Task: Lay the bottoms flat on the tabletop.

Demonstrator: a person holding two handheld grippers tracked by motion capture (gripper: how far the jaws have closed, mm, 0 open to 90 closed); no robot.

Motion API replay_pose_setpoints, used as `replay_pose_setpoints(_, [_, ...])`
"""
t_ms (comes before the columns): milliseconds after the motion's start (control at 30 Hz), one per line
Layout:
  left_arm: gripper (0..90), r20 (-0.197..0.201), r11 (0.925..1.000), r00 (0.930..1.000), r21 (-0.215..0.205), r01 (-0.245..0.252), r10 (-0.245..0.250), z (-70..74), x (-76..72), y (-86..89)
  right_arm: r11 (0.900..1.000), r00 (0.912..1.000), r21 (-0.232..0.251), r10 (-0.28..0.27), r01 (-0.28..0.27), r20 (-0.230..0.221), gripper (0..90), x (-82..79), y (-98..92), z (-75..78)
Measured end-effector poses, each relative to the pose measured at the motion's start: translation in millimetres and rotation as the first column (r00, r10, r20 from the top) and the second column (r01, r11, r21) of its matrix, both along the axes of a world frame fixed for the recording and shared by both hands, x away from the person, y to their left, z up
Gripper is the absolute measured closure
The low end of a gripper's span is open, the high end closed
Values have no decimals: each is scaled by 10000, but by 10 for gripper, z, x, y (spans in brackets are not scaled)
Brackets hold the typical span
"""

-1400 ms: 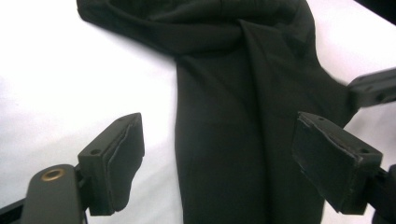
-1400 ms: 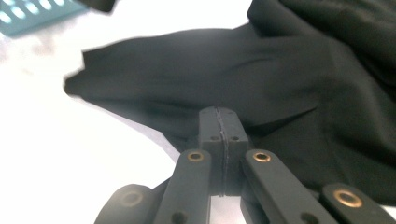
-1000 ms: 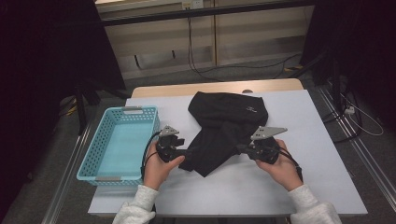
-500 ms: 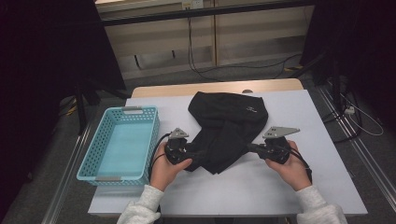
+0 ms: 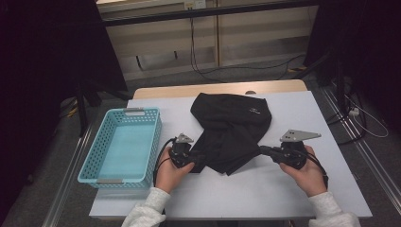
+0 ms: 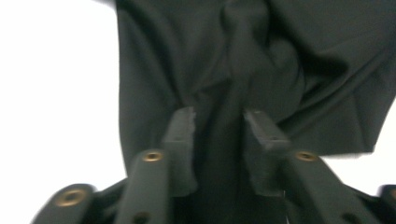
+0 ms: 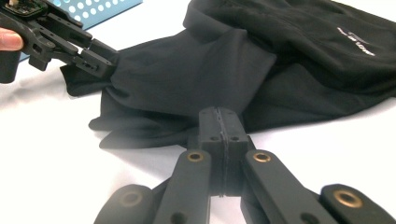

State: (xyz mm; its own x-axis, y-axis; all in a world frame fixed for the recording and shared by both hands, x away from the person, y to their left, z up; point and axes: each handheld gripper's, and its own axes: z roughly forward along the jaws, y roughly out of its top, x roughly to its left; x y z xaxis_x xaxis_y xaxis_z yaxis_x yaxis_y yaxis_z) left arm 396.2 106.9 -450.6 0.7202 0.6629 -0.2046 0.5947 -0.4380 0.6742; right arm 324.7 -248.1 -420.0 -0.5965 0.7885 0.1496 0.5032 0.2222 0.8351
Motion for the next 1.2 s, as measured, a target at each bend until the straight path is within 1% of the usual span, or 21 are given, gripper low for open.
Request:
replay_pose_setpoints(33, [753, -11, 10000, 10000, 36, -55, 55, 0, -4, 7, 10000, 10000, 8, -35, 35, 17, 900, -7, -16, -1])
replay_pose_setpoints(67, [812, -116, 9999, 9999, -52, -108, 107, 0, -6, 9, 10000, 10000, 61, -75, 75, 6, 900, -17, -44, -1])
replay_pose_setpoints(100, [812, -168, 10000, 9998, -6, -95, 95, 15, -4, 16, 10000, 10000, 61, -75, 75, 6, 900, -17, -44, -1])
replay_pose_setpoints(267, [835, 14, 9976, 9980, -288, -634, 635, 135, 9, 117, 9993, 9993, -68, -355, 356, 84, 900, -35, -128, 25])
replay_pose_setpoints(300, [835, -44, 9948, 9962, -522, -872, 871, 160, 17, 155, 9991, 9991, 55, -421, 421, 84, 900, -38, -160, 33])
replay_pose_setpoints(367, [834, 19, 9896, 9923, -738, -1235, 1240, 204, 20, 211, 9981, 9982, 188, -588, 586, 94, 900, -42, -226, 33])
replay_pose_setpoints(400, [834, 36, 9896, 9923, -732, -1236, 1241, 210, 18, 214, 9979, 9980, 186, -629, 628, 64, 900, -43, -247, 23])
replay_pose_setpoints(467, [828, 67, 9936, 9949, -537, -998, 1003, 190, 15, 184, 9980, 9981, 154, -607, 608, -65, 900, -39, -252, -18])
replay_pose_setpoints(533, [800, 142, 9939, 9949, -464, -996, 1003, 159, 20, 158, 9986, 9985, 4, -522, 522, -153, 900, -27, -216, -48])
replay_pose_setpoints(567, [675, 287, 9925, 9933, -540, -1099, 1116, 159, 22, 149, 9988, 9988, -211, -456, 452, -172, 900, -21, -175, -61])
replay_pose_setpoints(600, [622, 287, 9925, 9933, -540, -1099, 1116, 159, 22, 149, 9987, 9989, -248, -443, 439, -158, 900, -21, -163, -63])
replay_pose_setpoints(633, [622, 377, 9924, 9934, -620, -1060, 1084, 172, 17, 145, 9987, 9989, -248, -443, 439, -158, 900, -21, -163, -63])
replay_pose_setpoints(733, [477, 808, 9945, 9936, -748, -735, 795, 239, -22, 94, 9988, 9991, -261, -406, 403, -140, 900, -18, -144, -80])
replay_pose_setpoints(833, [433, 921, 9953, 9956, -965, -80, 169, 278, -85, -3, 9984, 9988, -370, -443, 435, -194, 900, -12, -127, -113])
replay_pose_setpoints(867, [433, 915, 9950, 9958, -994, 102, -10, 275, -112, -45, 9984, 9989, -390, -422, 413, -225, 900, -10, -120, -119])
replay_pose_setpoints(900, [438, 914, 9942, 9946, -914, 572, -488, 257, -151, -121, 9982, 9988, -412, -451, 442, -211, 900, -13, -107, -117])
replay_pose_setpoints(933, [448, 914, 9942, 9946, -914, 572, -488, 257, -151, -121, 9982, 9989, -418, -435, 426, -192, 900, -14, -98, -115])
replay_pose_setpoints(1000, [462, 908, 9926, 9931, -894, 825, -743, 210, -184, -194, 9982, 9989, -416, -432, 425, -158, 900, -16, -89, -113])
replay_pose_setpoints(1033, [508, 832, 9926, 9926, -754, 952, -889, 184, -199, -228, 9982, 9993, -493, -361, 354, -131, 900, -19, -68, -116])
replay_pose_setpoints(1100, [509, 725, 9912, 9906, -566, 1198, -1156, 130, -224, -289, 9979, 9993, -549, -349, 342, -121, 900, -20, -58, -120])
replay_pose_setpoints(1200, [553, 623, 9902, 9895, -407, 1334, -1308, 68, -263, -350, 9964, 9992, -773, -367, 355, -142, 900, -24, -39, -141])
